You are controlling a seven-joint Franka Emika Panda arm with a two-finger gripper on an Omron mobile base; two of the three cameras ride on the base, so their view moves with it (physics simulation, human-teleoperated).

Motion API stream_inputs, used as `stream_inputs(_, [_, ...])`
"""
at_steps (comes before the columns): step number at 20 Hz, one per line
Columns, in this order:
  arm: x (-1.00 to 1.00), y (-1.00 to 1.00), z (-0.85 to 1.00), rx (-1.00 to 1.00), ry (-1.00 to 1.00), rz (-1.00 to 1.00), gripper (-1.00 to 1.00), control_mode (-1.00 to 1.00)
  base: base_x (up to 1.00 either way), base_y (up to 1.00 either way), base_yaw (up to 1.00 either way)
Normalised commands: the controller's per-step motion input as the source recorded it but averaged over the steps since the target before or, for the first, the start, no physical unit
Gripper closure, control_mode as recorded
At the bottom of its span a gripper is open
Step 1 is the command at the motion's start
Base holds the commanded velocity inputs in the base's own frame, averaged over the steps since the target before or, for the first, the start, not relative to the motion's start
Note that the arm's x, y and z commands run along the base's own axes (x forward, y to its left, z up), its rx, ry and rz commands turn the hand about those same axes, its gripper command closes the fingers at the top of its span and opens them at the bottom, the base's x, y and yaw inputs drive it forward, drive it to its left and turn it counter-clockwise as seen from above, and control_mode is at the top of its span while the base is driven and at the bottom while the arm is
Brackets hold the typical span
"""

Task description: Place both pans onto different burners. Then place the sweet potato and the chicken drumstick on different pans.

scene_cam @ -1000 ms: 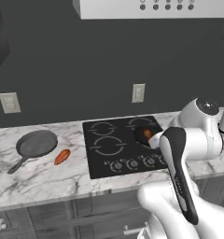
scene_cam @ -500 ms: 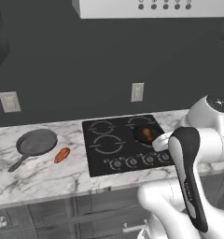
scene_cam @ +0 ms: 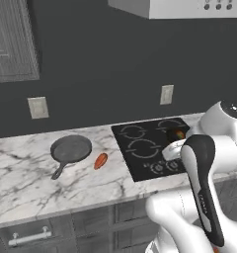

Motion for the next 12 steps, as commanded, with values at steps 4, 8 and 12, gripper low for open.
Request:
stream_inputs(4, [0.00,0.00,0.00,0.00,0.00,0.00,-1.00,1.00,-0.01,0.82,-0.14])
stream_inputs(8, [0.00,0.00,0.00,0.00,0.00,0.00,-1.00,1.00,0.00,0.78,-0.13])
stream_inputs(12, [0.00,0.00,0.00,0.00,0.00,0.00,-1.00,1.00,0.04,0.51,-0.08])
